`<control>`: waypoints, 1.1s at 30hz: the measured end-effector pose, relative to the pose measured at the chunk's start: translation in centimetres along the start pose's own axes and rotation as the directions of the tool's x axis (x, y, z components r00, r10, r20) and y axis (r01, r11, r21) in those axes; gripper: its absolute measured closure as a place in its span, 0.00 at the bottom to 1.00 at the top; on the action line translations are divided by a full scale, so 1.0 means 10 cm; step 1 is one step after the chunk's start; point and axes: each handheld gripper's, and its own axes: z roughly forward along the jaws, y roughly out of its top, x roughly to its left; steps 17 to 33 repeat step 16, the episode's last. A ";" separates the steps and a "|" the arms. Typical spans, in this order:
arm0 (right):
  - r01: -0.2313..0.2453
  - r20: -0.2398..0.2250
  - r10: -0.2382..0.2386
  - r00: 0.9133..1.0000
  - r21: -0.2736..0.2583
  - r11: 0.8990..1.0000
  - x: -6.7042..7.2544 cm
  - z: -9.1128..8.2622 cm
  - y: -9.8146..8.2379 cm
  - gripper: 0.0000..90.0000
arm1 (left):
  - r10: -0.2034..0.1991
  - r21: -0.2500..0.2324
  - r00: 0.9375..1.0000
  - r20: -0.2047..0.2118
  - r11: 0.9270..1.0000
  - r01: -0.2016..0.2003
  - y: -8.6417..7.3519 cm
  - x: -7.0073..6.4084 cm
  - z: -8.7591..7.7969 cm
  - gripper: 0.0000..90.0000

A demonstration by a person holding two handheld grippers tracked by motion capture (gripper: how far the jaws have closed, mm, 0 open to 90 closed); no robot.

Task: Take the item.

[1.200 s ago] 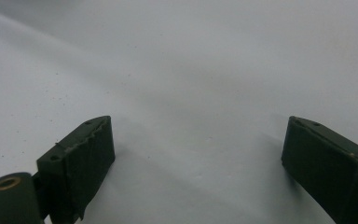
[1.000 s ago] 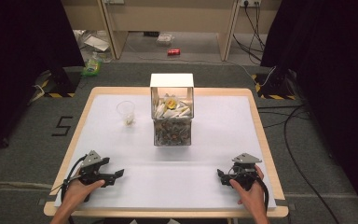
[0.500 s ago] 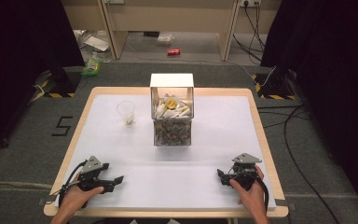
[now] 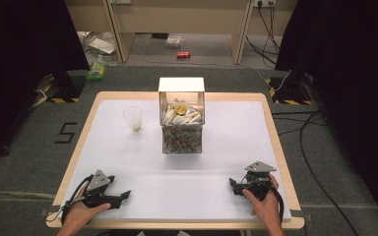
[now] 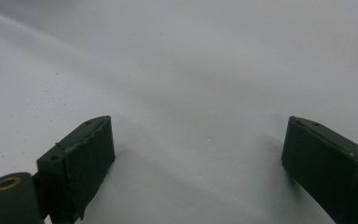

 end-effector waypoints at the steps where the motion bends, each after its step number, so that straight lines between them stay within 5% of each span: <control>1: 0.000 0.000 0.000 1.000 0.000 1.000 0.00 0.00 0.00 0.11 | -0.004 -0.008 1.000 -0.003 1.000 0.004 -0.01 0.00 0.00 0.16; 33: 0.001 0.000 -0.001 1.000 -0.001 1.000 0.00 0.00 0.00 0.11 | -0.018 -0.038 1.000 -0.003 0.999 0.018 -0.05 0.00 0.00 0.17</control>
